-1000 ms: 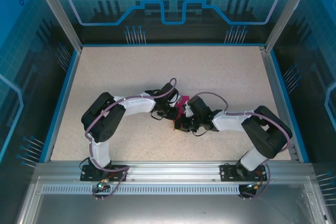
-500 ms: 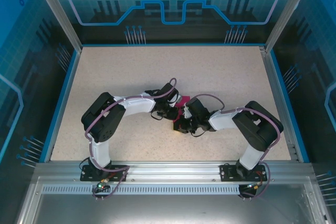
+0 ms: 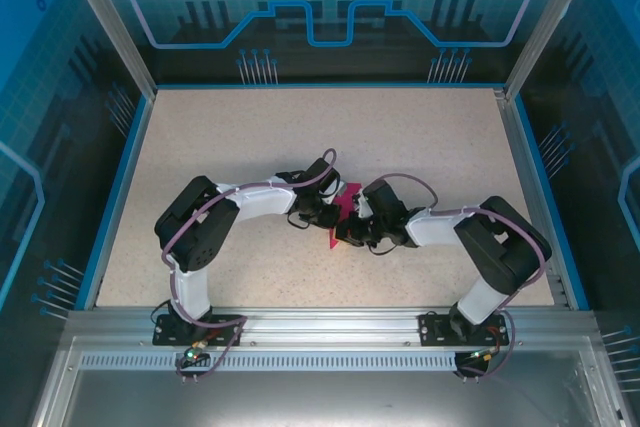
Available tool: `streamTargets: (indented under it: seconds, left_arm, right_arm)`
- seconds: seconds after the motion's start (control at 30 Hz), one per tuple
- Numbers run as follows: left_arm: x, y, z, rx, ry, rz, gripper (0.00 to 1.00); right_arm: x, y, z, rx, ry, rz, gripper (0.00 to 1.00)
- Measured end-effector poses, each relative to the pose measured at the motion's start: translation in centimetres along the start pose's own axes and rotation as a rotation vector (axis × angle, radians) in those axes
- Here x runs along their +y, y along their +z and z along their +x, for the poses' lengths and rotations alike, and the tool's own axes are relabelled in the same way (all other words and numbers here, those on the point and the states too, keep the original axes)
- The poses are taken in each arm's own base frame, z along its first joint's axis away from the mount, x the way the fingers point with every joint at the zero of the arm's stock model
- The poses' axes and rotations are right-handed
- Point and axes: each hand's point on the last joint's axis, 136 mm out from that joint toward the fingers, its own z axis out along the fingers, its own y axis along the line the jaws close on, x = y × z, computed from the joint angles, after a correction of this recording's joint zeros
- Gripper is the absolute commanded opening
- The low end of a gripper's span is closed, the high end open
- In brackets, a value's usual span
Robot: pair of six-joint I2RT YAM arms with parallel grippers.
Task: Fold a paper plane with a square sheet of paper (pick it up from the middle)
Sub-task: Third fold the triangle at the center of the table.
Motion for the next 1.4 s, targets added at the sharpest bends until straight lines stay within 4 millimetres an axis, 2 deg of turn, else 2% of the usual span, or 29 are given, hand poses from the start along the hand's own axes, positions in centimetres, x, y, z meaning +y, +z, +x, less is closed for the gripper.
streamTargets:
  seconds: [0.1, 0.4, 0.6, 0.73, 0.87, 1.1, 1.4]
  left_arm:
    - [0.0, 0.0, 0.0, 0.000, 0.000, 0.000, 0.08]
    - [0.1, 0.0, 0.0, 0.000, -0.001, -0.001, 0.08]
    - [0.1, 0.0, 0.0, 0.000, -0.001, -0.001, 0.08]
    - [0.1, 0.0, 0.0, 0.000, -0.001, -0.001, 0.08]
    - [0.1, 0.0, 0.0, 0.000, -0.001, -0.001, 0.08]
    - [0.1, 0.0, 0.0, 0.000, -0.001, -0.001, 0.08]
    - [0.1, 0.0, 0.0, 0.000, -0.001, -0.001, 0.08]
  right_arm:
    - [-1.1, 0.8, 0.1, 0.017, 0.020, 0.022, 0.05]
    - [-0.8, 0.5, -0.1, 0.019, 0.022, 0.003, 0.06]
    - [-0.4, -0.9, -2.1, -0.035, 0.032, -0.020, 0.06]
    - [-0.5, -0.5, -2.7, -0.030, 0.034, -0.021, 0.05]
    - [-1.7, 0.2, -2.5, -0.016, 0.043, 0.010, 0.05]
    - [-1.7, 0.0, -2.7, -0.009, 0.043, -0.001, 0.06]
    - [-1.4, -2.3, -5.9, -0.086, 0.037, -0.025, 0.06]
